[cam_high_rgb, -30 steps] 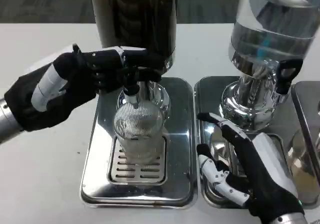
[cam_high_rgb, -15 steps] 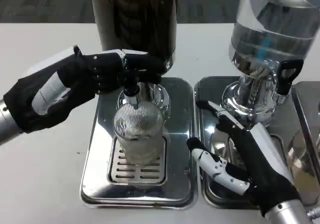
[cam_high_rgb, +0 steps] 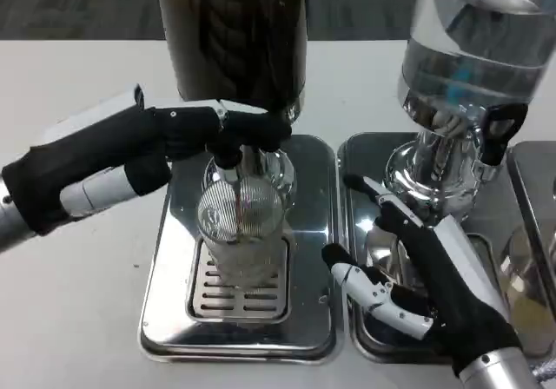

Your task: Grasp the cup under the faucet to collect the drink, then remove the cup.

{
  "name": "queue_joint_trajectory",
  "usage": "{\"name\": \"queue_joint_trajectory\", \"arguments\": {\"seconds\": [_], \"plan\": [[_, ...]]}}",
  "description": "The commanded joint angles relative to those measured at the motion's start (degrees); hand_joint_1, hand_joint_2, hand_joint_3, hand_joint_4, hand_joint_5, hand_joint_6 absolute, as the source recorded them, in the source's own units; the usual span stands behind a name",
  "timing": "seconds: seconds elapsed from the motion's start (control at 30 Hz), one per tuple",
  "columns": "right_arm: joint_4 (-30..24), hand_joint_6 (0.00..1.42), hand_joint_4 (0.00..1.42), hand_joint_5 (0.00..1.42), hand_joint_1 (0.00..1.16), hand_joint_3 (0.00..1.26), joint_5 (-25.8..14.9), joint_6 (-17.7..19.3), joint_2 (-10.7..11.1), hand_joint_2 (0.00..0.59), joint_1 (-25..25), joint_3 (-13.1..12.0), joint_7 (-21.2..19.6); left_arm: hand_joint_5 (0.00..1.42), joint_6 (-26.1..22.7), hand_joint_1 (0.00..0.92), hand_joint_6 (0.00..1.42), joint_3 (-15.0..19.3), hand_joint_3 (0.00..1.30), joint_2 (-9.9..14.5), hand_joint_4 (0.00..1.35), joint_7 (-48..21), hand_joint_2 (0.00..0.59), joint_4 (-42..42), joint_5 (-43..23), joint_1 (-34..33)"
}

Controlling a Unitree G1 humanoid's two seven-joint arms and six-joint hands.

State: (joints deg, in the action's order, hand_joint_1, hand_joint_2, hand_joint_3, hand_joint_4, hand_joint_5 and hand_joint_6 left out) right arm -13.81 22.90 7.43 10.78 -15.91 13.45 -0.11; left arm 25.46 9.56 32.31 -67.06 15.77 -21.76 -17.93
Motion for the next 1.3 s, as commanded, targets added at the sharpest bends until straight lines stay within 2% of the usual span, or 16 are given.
{"name": "queue_joint_trajectory", "arguments": {"seconds": [0.03,0.23,0.3,0.43,0.7,1.3], "plan": [[0.6,0.14,0.08,0.06,0.51,0.14,-0.6,0.8,-0.1,0.298,0.9,-0.5,-0.1,0.21,3.5,0.000,0.14,-2.0,0.28,1.1,0.19,-0.3,0.023,-0.3,2.3,1.2],[1.2,0.14,0.08,0.06,0.51,0.14,-1.2,1.3,0.4,0.299,1.6,-0.4,0.6,0.21,5.8,0.000,0.14,-2.7,0.28,1.8,0.19,1.0,0.018,0.3,2.5,1.5],[1.5,0.14,0.08,0.06,0.49,0.14,-1.5,1.4,0.6,0.285,2.2,-0.1,1.1,0.21,6.1,0.000,0.14,-2.9,0.28,1.9,0.19,1.2,0.017,0.4,2.5,1.6],[2.4,0.13,0.06,0.04,0.48,0.10,-1.6,1.4,1.0,0.223,3.4,0.5,2.4,0.21,6.2,0.000,0.14,-3.2,0.28,2.0,0.19,1.6,0.016,0.2,2.4,1.7],[4.8,0.10,0.03,0.02,0.49,0.07,-2.1,1.7,0.9,0.182,6.5,1.5,3.6,0.21,6.2,0.000,0.14,-3.3,0.28,2.3,0.19,2.2,0.016,-0.5,2.3,2.4],[10.6,0.08,0.00,0.00,0.55,0.07,-2.6,3.4,0.6,0.134,11.7,3.3,5.0,0.21,6.1,0.000,0.14,-3.3,0.28,2.6,0.19,3.2,0.025,-1.7,1.9,3.2]]}}
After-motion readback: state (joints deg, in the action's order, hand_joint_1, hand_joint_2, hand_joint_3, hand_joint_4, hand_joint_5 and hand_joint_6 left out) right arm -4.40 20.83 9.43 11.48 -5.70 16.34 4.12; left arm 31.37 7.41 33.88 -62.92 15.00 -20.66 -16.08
